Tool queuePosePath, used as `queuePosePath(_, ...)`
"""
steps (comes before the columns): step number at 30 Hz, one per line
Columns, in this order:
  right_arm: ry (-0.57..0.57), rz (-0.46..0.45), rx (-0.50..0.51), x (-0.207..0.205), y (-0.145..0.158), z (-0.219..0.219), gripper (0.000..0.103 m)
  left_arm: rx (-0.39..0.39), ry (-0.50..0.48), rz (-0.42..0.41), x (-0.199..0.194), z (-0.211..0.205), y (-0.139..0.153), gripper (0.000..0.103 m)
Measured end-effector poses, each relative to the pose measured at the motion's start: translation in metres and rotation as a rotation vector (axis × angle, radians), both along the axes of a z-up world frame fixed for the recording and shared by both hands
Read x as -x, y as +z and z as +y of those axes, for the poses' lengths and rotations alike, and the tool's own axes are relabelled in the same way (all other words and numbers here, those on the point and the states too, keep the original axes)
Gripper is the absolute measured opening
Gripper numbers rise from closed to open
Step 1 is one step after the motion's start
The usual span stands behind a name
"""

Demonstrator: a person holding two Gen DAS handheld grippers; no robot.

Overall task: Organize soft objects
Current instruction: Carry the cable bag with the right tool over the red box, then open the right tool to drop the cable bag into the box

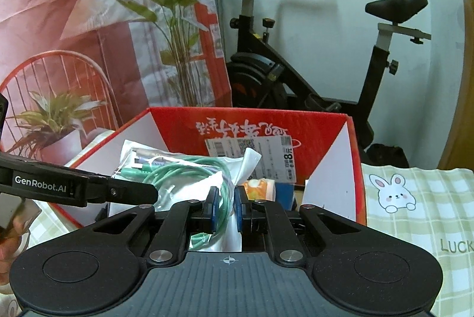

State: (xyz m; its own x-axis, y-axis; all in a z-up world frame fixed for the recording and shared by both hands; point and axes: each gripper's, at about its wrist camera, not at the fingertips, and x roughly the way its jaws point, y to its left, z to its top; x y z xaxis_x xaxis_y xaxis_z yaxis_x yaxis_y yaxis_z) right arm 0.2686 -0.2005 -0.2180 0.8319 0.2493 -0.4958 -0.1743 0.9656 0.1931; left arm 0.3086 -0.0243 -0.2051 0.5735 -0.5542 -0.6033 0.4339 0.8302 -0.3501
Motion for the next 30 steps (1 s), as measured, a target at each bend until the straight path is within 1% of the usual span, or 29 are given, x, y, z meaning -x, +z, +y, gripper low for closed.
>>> queuePosePath(4, -0.005, 0.009, 0.005, 0.000, -0.003, 0.001, 0.011, -0.021, 0.001, 0.004, -0.001, -0.003, -0.003, 0.028)
queuePosePath(6, -0.011, 0.008, 0.013, 0.002, -0.002, 0.000, 0.013, -0.034, 0.005, 0.002, -0.001, -0.002, -0.001, 0.031)
queuePosePath(7, -0.016, 0.005, 0.017, 0.003, -0.002, 0.000, 0.015, -0.042, 0.007, 0.000, -0.002, -0.003, -0.001, 0.035)
queuePosePath(8, -0.023, 0.000, 0.023, 0.004, -0.001, 0.000, 0.017, -0.050, 0.007, -0.003, -0.001, -0.002, 0.000, 0.041)
queuePosePath(9, -0.027, -0.005, 0.027, 0.006, 0.000, -0.001, 0.019, -0.056, 0.007, -0.008, 0.000, -0.002, 0.001, 0.044)
queuePosePath(11, -0.039, -0.014, 0.039, 0.009, 0.002, 0.000, 0.021, -0.071, 0.020, -0.019, 0.003, -0.001, 0.003, 0.057)
queuePosePath(12, -0.042, -0.015, 0.047, 0.010, 0.004, 0.000, 0.023, -0.075, 0.026, -0.029, 0.005, 0.000, 0.005, 0.060)
queuePosePath(14, -0.047, -0.024, 0.070, 0.014, 0.006, 0.001, 0.031, -0.081, 0.035, -0.047, 0.009, 0.001, 0.009, 0.073)
queuePosePath(15, -0.049, -0.031, 0.082, 0.016, 0.008, 0.002, 0.037, -0.085, 0.038, -0.058, 0.012, 0.002, 0.012, 0.076)
queuePosePath(16, -0.051, -0.038, 0.092, 0.019, 0.009, 0.003, 0.043, -0.089, 0.042, -0.067, 0.014, 0.003, 0.014, 0.082)
queuePosePath(17, -0.052, -0.043, 0.099, 0.021, 0.010, 0.003, 0.046, -0.096, 0.047, -0.081, 0.017, 0.003, 0.016, 0.089)
queuePosePath(18, -0.055, -0.047, 0.105, 0.023, 0.012, 0.004, 0.053, -0.103, 0.051, -0.096, 0.020, 0.004, 0.019, 0.092)
queuePosePath(19, -0.058, -0.052, 0.111, 0.026, 0.013, 0.004, 0.057, -0.112, 0.054, -0.114, 0.023, 0.004, 0.022, 0.096)
queuePosePath(20, -0.060, -0.056, 0.115, 0.028, 0.014, 0.005, 0.059, -0.119, 0.056, -0.127, 0.026, 0.004, 0.024, 0.097)
queuePosePath(22, -0.066, -0.061, 0.118, 0.032, 0.017, 0.004, 0.067, -0.133, 0.062, -0.143, 0.030, 0.005, 0.029, 0.098)
queuePosePath(26, -0.071, -0.070, 0.121, 0.044, 0.023, 0.005, 0.076, -0.144, 0.088, -0.170, 0.040, 0.013, 0.038, 0.099)
queuePosePath(28, -0.068, -0.078, 0.123, 0.051, 0.025, 0.006, 0.084, -0.148, 0.101, -0.185, 0.046, 0.018, 0.042, 0.099)
queuePosePath(30, -0.062, -0.086, 0.127, 0.059, 0.027, 0.008, 0.089, -0.151, 0.110, -0.199, 0.054, 0.021, 0.045, 0.100)
